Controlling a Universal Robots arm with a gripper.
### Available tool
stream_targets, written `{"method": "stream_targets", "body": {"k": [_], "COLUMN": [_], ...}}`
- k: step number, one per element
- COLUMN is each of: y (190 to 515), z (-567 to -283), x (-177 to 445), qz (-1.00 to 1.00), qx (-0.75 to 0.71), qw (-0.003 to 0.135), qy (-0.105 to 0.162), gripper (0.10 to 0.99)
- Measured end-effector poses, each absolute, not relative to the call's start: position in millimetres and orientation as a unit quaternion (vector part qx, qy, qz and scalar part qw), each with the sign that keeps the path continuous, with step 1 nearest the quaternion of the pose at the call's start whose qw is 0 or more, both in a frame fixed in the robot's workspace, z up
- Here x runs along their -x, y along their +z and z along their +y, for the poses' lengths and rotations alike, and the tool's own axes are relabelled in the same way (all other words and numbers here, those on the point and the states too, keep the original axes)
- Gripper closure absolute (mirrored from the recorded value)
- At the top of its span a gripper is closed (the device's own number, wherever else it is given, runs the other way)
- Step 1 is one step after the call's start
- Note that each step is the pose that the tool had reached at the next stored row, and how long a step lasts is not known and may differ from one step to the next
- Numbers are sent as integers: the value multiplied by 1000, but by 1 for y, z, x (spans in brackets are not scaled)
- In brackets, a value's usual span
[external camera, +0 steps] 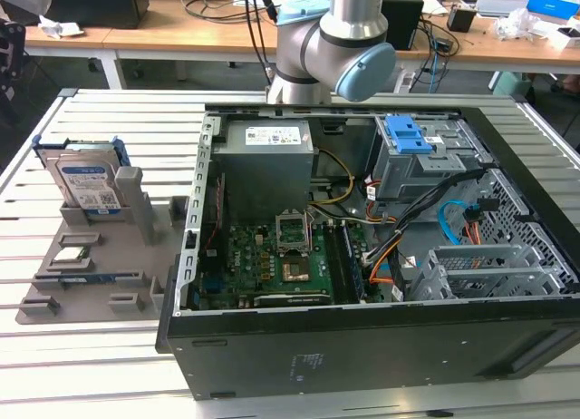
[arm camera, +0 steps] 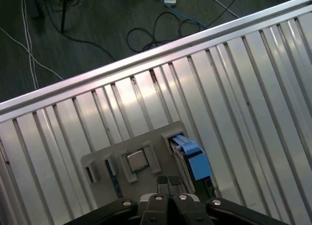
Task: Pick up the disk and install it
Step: 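Pick up the disk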
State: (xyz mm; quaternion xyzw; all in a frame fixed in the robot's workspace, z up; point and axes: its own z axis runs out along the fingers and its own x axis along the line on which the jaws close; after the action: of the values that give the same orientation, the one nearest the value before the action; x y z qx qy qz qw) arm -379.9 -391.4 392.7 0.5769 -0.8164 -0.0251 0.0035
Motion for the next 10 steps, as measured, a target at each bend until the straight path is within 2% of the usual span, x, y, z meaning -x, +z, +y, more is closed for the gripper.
{"method": "stream_targets", "body": {"k": [10], "y": [393], "z": [-391], "x": [380], "qz": [-779], "qx": [-627], "qw": [5], "qy": [-25], "gripper": [980]}}
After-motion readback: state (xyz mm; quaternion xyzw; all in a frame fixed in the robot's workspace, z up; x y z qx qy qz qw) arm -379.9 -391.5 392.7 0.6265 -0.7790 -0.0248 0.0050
